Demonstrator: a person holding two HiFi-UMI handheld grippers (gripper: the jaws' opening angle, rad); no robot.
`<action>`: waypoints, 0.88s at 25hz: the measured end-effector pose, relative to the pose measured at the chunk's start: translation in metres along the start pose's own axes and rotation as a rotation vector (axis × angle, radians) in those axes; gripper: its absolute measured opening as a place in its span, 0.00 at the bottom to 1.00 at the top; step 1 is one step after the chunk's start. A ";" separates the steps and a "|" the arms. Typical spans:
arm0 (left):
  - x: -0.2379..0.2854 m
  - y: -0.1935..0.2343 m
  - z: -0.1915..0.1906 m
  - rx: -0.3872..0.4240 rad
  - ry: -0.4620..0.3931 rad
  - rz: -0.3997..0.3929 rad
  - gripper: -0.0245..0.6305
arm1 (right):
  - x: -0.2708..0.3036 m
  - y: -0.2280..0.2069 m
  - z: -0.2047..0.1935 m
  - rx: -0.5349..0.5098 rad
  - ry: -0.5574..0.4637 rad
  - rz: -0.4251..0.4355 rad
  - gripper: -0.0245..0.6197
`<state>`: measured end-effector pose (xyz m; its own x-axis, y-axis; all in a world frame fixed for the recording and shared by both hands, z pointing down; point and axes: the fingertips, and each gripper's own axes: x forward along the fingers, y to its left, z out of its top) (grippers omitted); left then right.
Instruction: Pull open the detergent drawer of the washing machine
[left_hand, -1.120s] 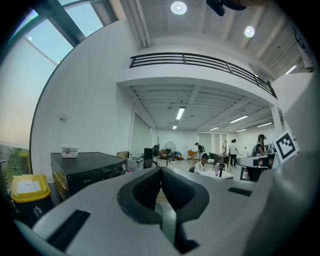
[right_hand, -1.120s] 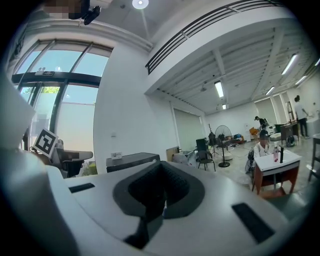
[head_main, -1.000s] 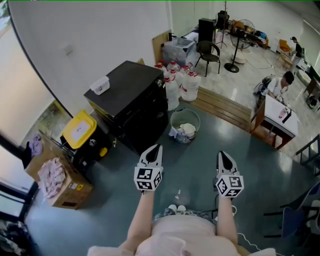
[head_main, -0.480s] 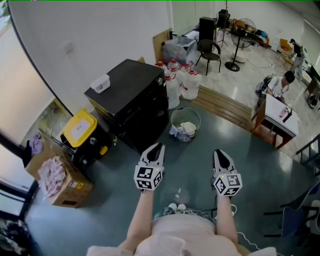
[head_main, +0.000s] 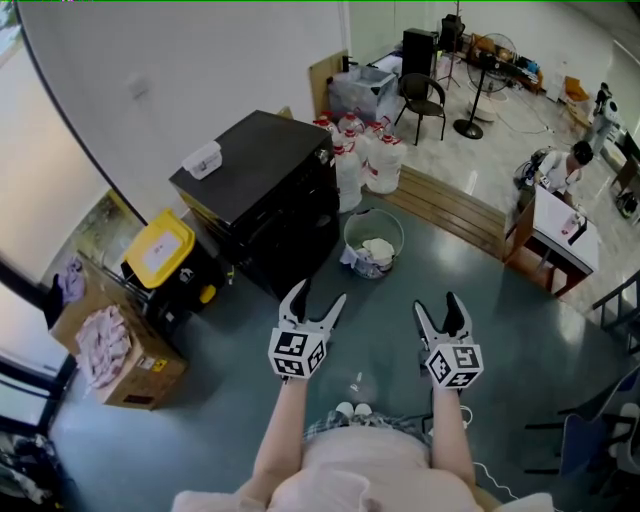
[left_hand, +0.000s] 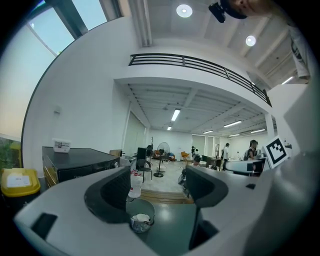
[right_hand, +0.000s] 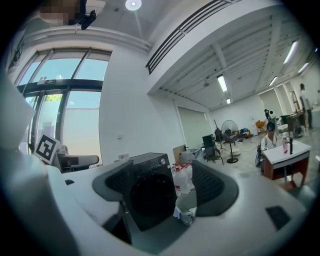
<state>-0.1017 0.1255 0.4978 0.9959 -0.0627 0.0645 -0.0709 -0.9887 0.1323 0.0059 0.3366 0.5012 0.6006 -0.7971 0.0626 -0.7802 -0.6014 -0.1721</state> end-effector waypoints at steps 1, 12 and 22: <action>-0.001 0.002 0.000 -0.003 -0.002 0.004 0.55 | 0.001 0.000 0.000 0.001 -0.004 -0.003 0.62; 0.003 0.032 0.001 0.004 -0.013 0.013 0.58 | 0.025 0.011 -0.008 0.004 -0.007 -0.027 0.68; 0.024 0.047 -0.003 0.028 -0.007 -0.007 0.58 | 0.043 0.007 -0.014 0.016 -0.024 -0.058 0.68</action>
<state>-0.0812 0.0775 0.5088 0.9968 -0.0565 0.0566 -0.0622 -0.9925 0.1050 0.0243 0.2977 0.5162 0.6491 -0.7591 0.0492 -0.7411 -0.6456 -0.1843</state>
